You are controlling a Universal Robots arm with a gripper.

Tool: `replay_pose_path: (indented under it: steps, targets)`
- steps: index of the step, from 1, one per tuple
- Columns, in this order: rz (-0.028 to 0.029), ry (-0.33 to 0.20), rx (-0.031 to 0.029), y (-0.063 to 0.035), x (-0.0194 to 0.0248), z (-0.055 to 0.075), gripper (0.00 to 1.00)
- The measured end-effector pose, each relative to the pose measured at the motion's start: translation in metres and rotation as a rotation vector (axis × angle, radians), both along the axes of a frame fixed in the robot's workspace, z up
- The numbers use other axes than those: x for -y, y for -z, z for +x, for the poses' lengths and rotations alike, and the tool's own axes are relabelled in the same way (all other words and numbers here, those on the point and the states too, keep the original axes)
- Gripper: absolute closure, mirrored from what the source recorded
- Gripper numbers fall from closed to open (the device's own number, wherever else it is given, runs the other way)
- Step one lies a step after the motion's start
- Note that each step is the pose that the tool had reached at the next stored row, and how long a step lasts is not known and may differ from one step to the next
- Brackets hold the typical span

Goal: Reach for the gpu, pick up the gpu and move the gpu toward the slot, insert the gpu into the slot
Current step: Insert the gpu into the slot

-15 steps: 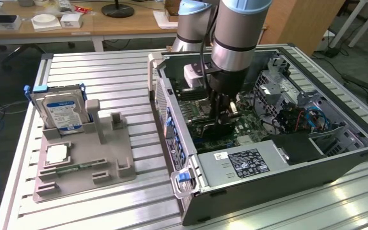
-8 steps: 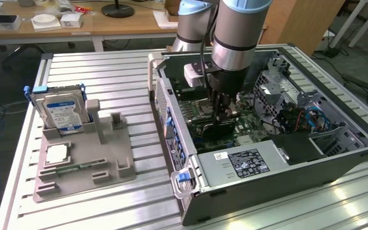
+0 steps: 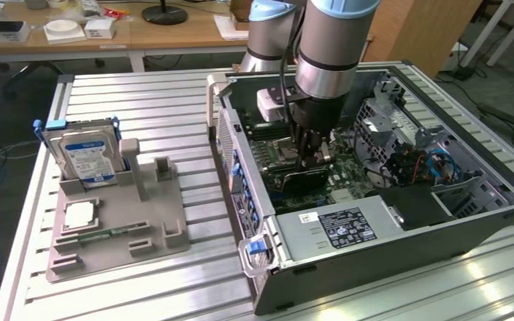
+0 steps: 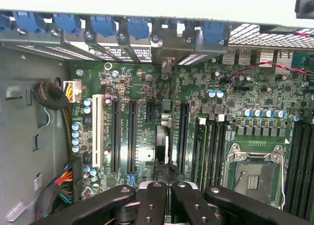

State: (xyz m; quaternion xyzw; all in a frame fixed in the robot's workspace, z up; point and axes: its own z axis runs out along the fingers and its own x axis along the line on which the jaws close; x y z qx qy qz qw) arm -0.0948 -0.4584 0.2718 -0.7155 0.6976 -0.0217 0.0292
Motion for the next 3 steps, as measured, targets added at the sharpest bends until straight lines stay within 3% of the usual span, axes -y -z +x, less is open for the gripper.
replay_pose_path:
  steps: [3]
  targets:
    - [0.0000, 0.000, 0.0000, 0.0000, 0.0000, 0.0000, 0.90]
